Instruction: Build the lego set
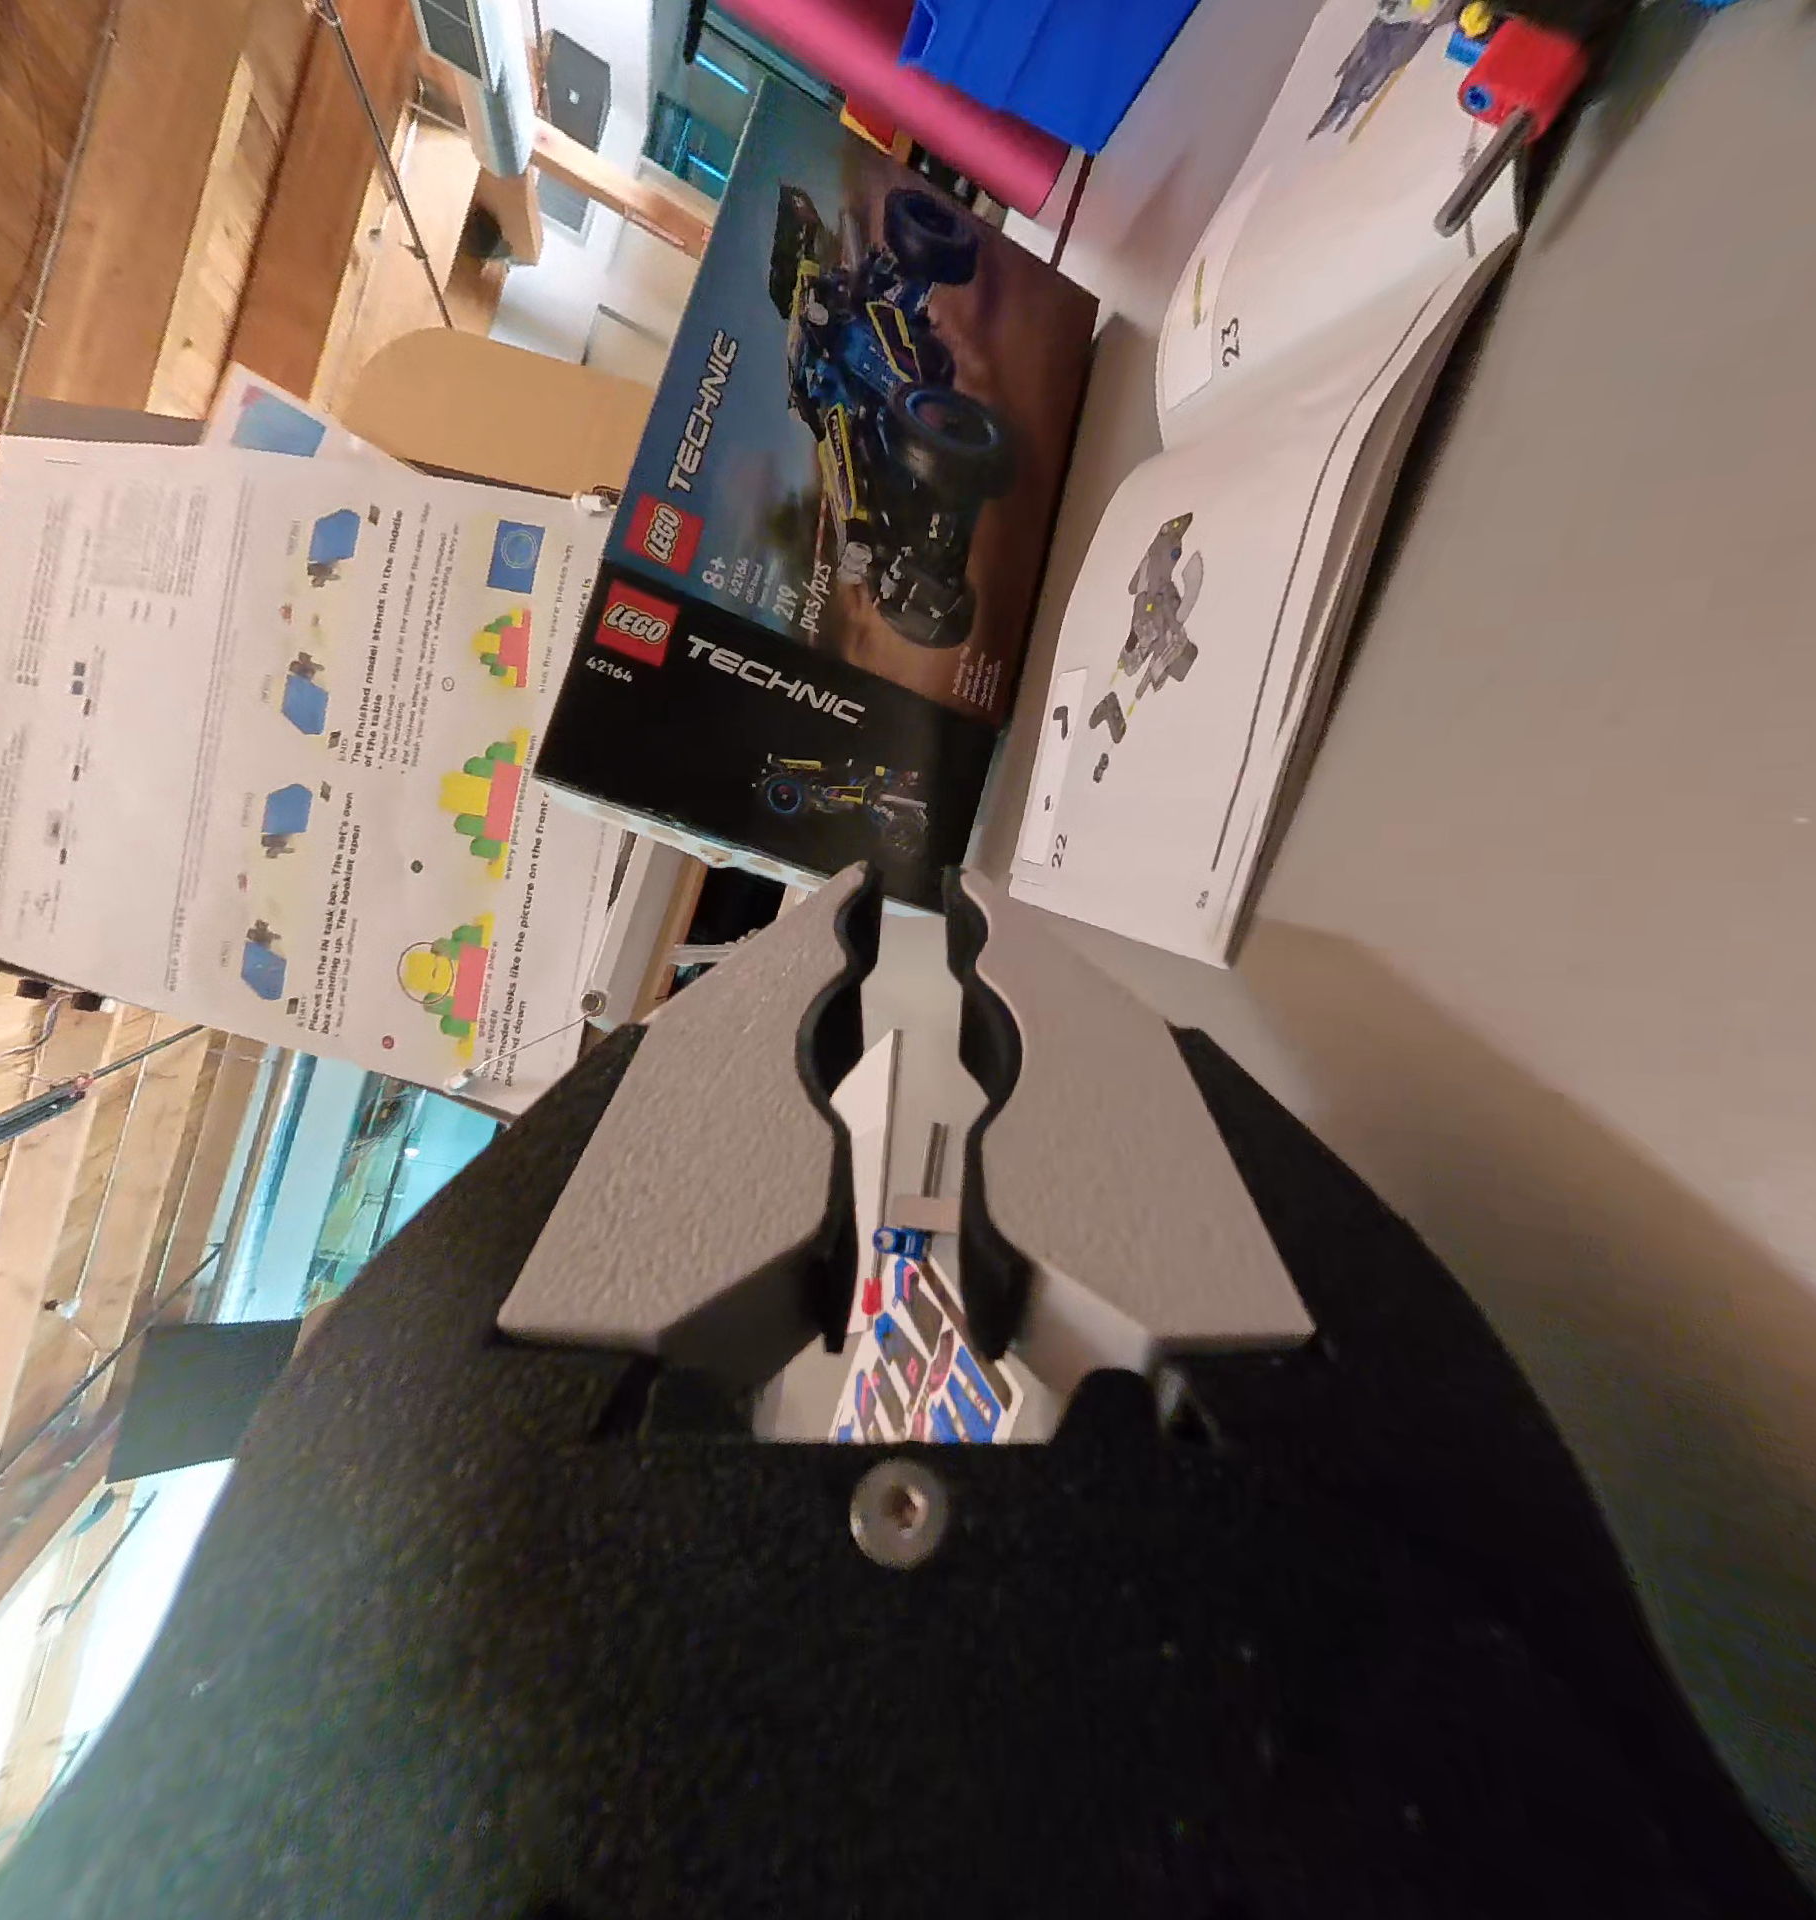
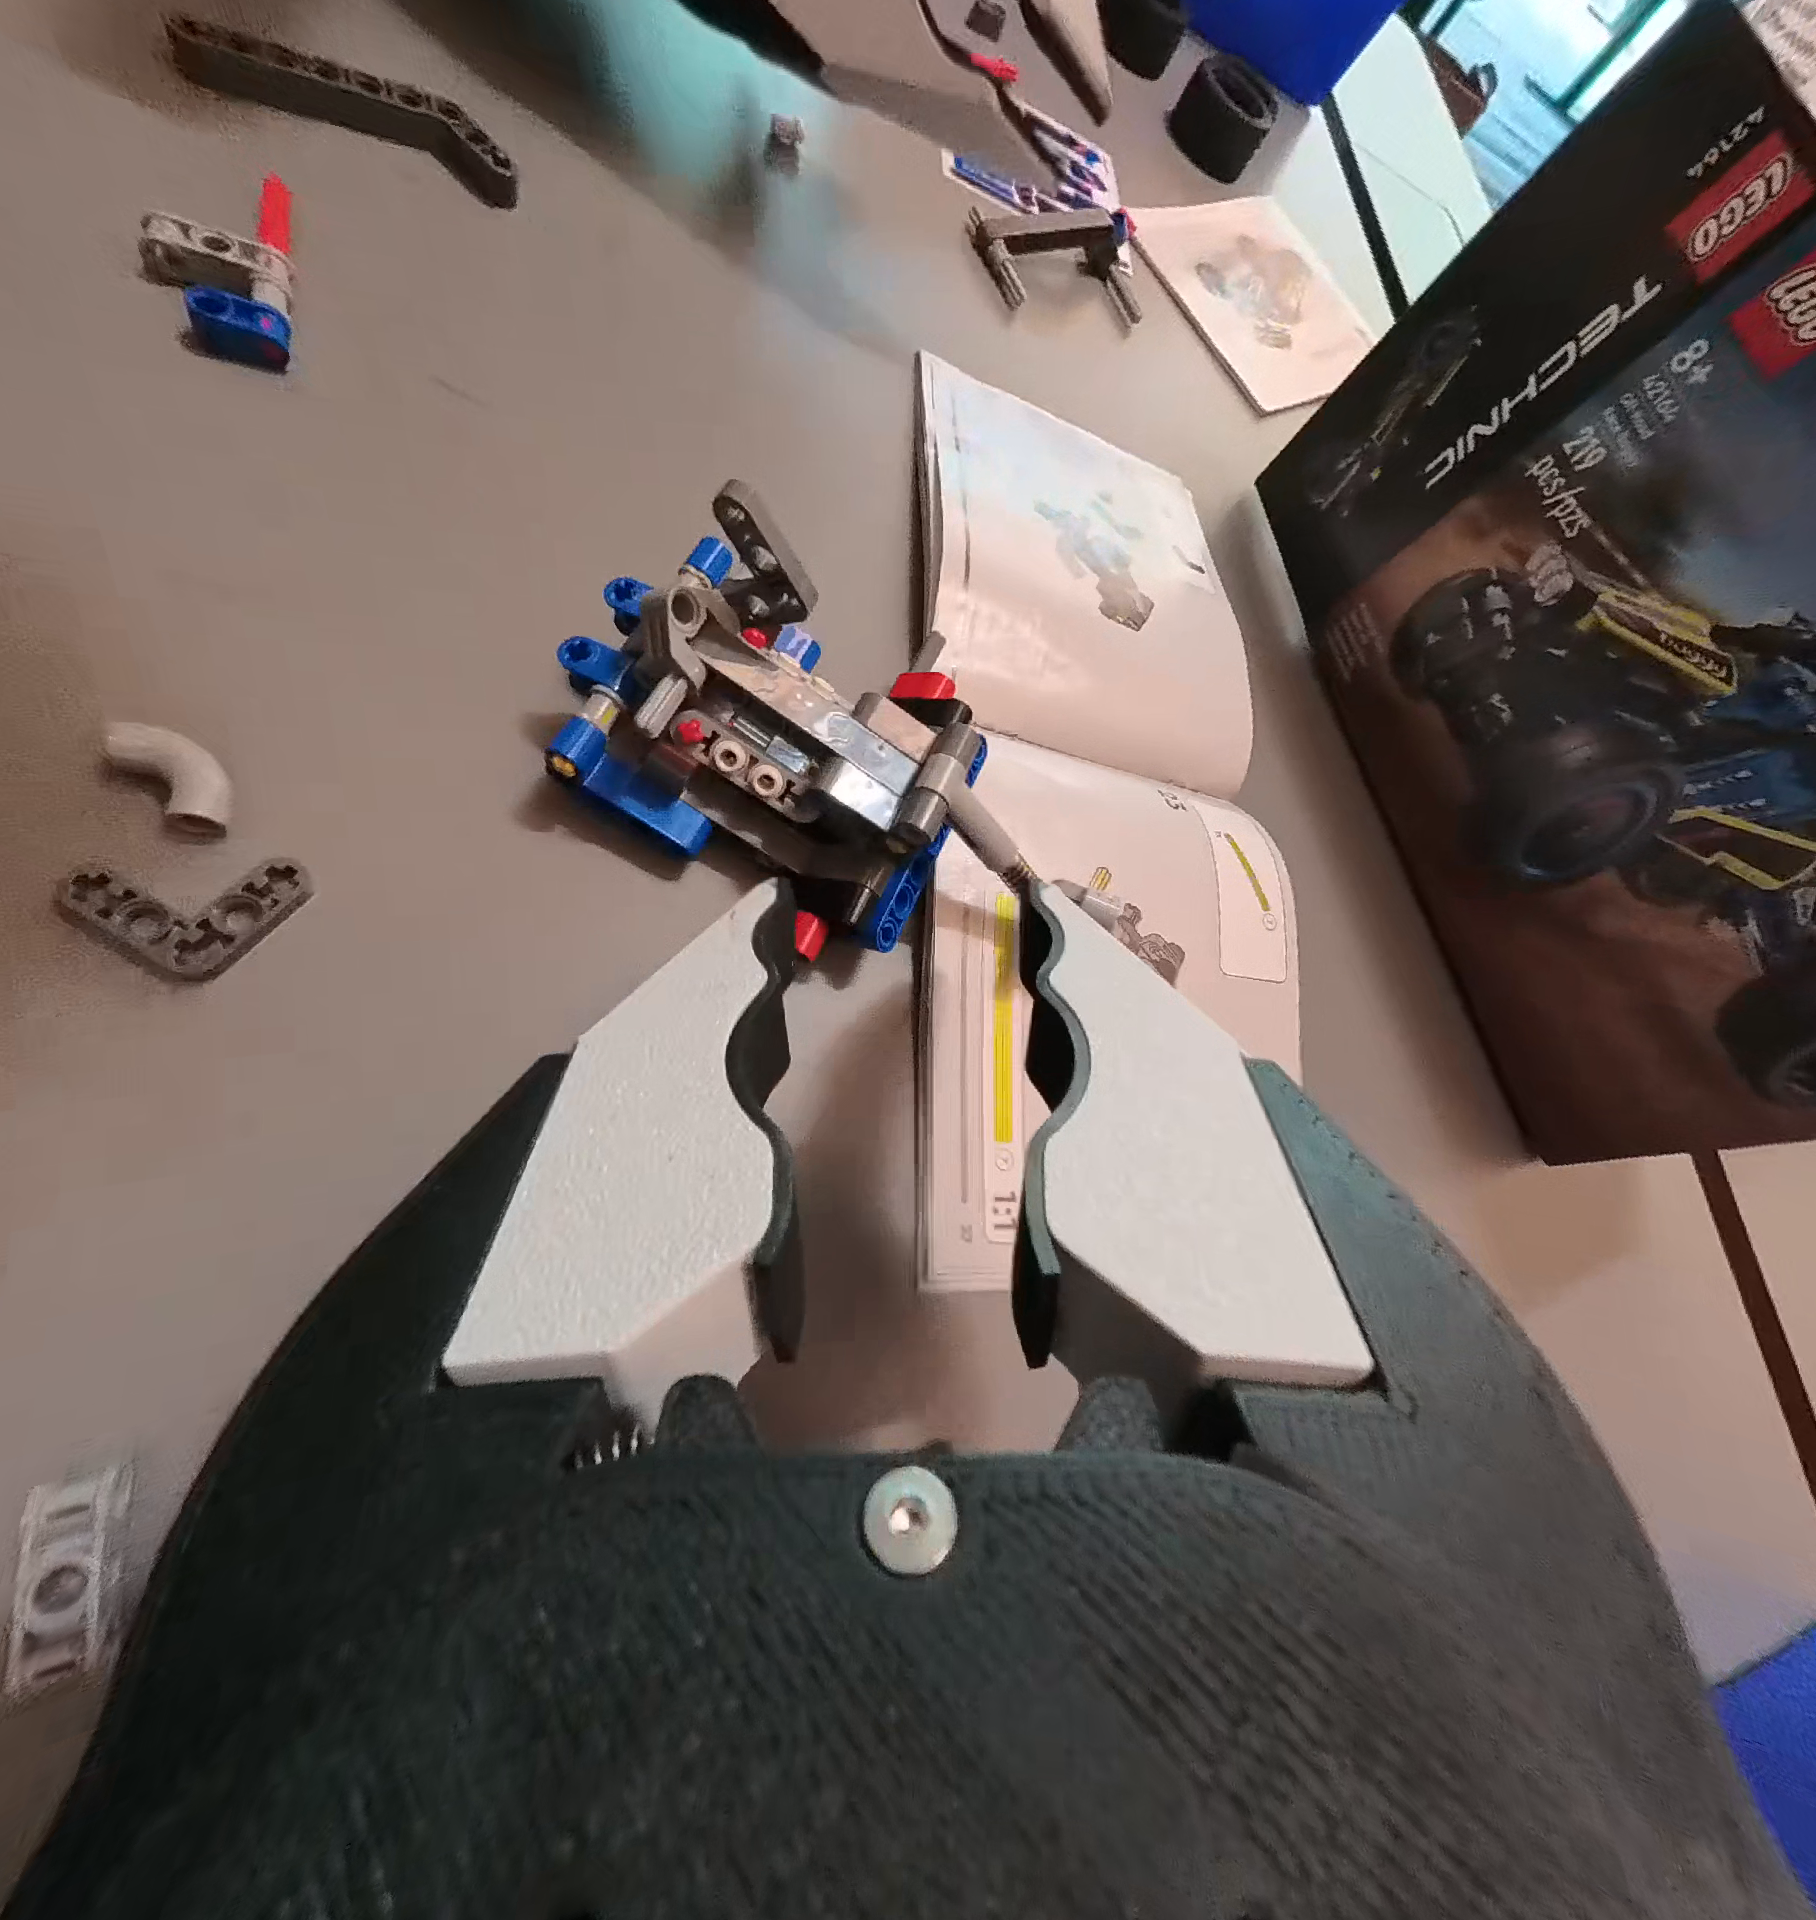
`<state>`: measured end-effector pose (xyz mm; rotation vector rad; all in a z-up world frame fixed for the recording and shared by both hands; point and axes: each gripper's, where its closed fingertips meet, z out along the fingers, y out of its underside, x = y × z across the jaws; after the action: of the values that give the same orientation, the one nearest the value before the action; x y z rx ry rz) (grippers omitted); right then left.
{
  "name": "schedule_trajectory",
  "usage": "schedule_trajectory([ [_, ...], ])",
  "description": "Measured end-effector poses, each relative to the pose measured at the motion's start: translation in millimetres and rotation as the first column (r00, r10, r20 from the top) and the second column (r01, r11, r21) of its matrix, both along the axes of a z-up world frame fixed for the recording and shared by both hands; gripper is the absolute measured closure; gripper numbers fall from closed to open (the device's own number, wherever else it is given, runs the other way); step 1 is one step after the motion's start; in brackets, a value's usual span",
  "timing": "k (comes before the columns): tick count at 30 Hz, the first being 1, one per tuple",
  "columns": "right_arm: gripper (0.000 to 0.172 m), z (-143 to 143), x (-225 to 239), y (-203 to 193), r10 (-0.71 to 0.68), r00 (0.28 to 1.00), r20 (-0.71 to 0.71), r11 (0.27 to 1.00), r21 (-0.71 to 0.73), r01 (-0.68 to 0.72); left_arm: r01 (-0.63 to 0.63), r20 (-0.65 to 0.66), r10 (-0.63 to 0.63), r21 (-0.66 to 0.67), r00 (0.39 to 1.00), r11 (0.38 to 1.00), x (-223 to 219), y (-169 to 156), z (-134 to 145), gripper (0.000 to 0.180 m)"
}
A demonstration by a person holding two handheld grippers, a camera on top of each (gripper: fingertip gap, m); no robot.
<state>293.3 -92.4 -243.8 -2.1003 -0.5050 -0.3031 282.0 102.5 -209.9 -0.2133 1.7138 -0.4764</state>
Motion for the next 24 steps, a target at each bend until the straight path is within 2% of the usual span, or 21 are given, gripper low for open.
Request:
schedule_trajectory([
  [4, 0.135, -9, -2, 4, -0.006, 1.0, -0.016, 0.999, -0.033, 0.005, 0.007, 0.004, -0.007, 0.018, 1.0, 1.0, 2, 0, -4, 0.172],
  [8, 0.142, -7, -3, 2, -0.027, 1.0, -0.005, 0.999, -0.025, 0.027, 0.024, -0.019, -0.024, 0.008, 1.0, 1.0, -2, 0, -7, 0.174],
  [15, 0.153, -7, -21, 4, 0.0, 0.991, -0.132, 0.999, -0.042, -0.006, 0.049, -0.029, -0.049, 0.011, 0.998, 0.999, -6, -4, -9, 0.174],
  [20, 0.161, -14, -27, 2, 0.0, 0.988, -0.155, 0.996, -0.093, -0.015, 0.052, -0.039, -0.051, 0.025, 0.998, 0.998, -4, -5, -12, 0.174],
  [24, 0.163, -12, -41, 3, 0.053, 0.982, -0.183, 0.995, -0.078, -0.069, 0.057, -0.034, -0.056, 0.035, 0.998, 0.998, -3, -8, -12, 0.175],
])
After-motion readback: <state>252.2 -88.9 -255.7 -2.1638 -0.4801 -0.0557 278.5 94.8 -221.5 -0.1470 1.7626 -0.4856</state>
